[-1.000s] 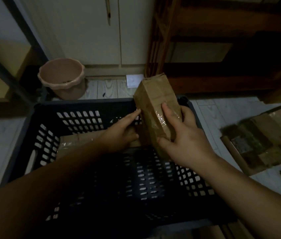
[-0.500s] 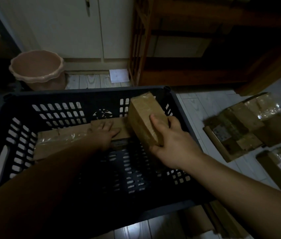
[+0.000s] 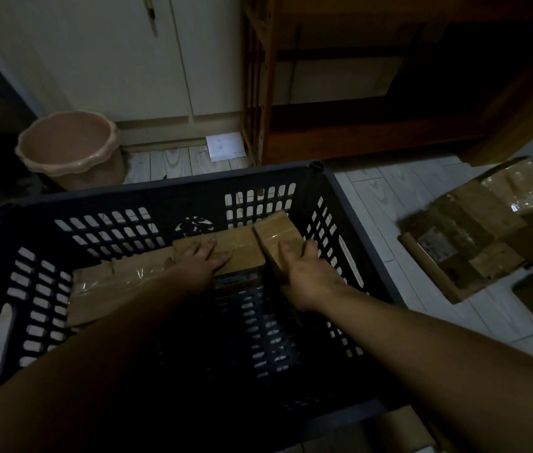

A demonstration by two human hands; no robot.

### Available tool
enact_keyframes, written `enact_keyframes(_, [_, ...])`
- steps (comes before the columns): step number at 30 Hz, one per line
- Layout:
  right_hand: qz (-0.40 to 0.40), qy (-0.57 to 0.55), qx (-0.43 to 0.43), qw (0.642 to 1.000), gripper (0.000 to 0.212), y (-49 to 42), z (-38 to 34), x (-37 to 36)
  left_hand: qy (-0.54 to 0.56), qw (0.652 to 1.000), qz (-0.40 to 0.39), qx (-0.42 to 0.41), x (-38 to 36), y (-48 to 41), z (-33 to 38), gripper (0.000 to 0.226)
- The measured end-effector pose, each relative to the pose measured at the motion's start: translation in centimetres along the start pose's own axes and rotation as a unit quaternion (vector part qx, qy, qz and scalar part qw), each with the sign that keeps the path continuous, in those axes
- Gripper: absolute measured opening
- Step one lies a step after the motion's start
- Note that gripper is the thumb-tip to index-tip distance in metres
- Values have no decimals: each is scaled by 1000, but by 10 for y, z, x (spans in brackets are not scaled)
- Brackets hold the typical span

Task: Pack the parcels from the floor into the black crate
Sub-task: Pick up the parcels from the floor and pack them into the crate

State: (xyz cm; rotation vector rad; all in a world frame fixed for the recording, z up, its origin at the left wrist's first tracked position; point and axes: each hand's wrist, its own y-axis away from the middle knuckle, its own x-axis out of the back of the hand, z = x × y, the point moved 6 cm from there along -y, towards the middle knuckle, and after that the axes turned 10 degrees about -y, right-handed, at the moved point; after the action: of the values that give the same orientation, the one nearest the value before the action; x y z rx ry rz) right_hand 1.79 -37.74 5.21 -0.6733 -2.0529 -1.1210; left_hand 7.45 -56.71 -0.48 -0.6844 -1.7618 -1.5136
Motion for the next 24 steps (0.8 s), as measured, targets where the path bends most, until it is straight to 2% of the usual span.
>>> enact_keyframes(6, [-4,-7,-27,1000,81,-21,10,-35,-29,999,-13,-4,-1,-4,-1,76])
enact_keyframes(14, [-80,76,-89,990,103,-28,24,-64,-33,999,0,-9,-3,-5,0,79])
enact_keyframes(20, [-38,193,-33,980,96,-28,20,-55,-13,1000,11,-12,-8,-4,0,79])
enact_keyframes(24, [-26,132,-46,990,92,-29,20,-50,-28,999,24,-11,-14,-8,-3,83])
